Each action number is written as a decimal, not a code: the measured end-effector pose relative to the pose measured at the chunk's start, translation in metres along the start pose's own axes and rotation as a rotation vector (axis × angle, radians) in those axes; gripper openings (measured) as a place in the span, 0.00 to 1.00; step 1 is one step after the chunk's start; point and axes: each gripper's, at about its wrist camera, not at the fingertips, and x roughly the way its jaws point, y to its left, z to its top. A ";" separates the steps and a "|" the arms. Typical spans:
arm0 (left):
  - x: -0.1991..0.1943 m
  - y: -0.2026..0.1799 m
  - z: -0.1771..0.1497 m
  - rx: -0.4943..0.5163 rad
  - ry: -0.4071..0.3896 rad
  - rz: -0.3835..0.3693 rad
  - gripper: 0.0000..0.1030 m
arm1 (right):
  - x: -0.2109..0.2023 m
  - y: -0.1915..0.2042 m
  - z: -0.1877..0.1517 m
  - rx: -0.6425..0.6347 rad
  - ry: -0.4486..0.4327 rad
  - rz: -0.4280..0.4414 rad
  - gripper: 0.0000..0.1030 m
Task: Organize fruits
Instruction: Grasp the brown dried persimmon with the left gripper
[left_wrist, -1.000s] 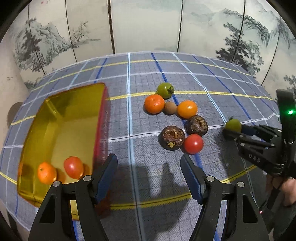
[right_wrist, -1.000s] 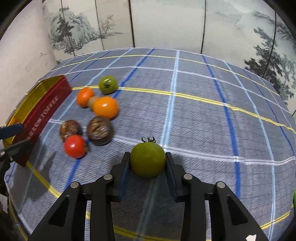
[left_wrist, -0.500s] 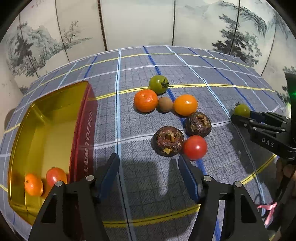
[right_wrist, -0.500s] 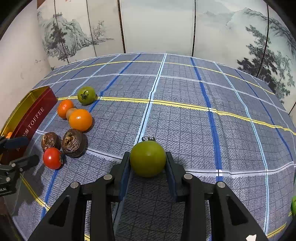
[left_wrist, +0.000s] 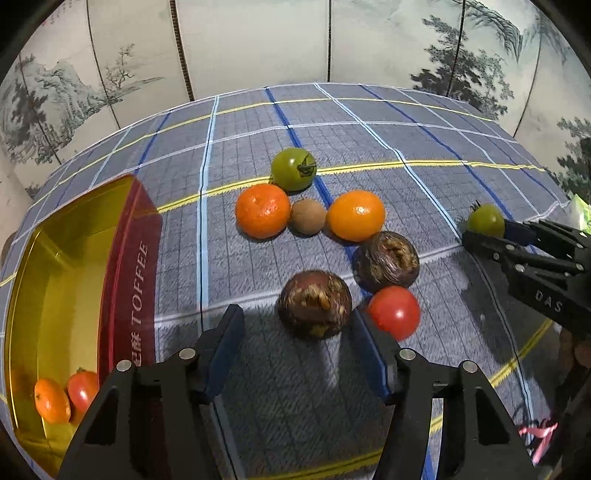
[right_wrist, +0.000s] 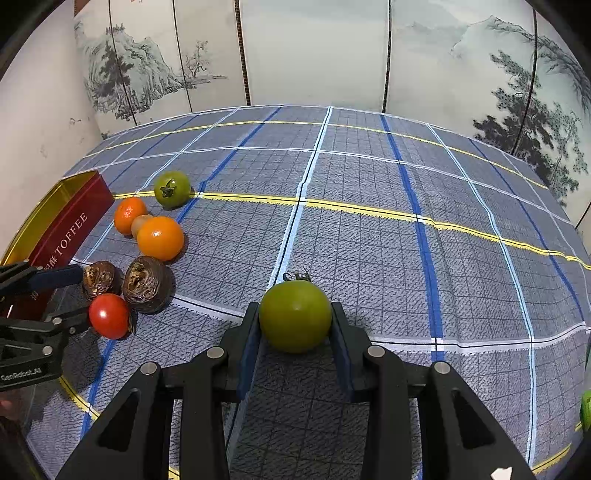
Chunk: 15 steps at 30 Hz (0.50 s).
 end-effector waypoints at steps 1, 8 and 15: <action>0.001 0.000 0.001 -0.002 -0.001 -0.002 0.58 | 0.000 0.000 0.000 0.001 0.000 0.001 0.33; 0.001 0.000 -0.001 -0.014 0.006 -0.015 0.40 | 0.000 0.000 0.000 0.000 0.000 0.000 0.33; -0.006 0.004 -0.009 -0.033 0.021 -0.009 0.39 | 0.000 0.001 0.000 -0.002 0.000 -0.003 0.33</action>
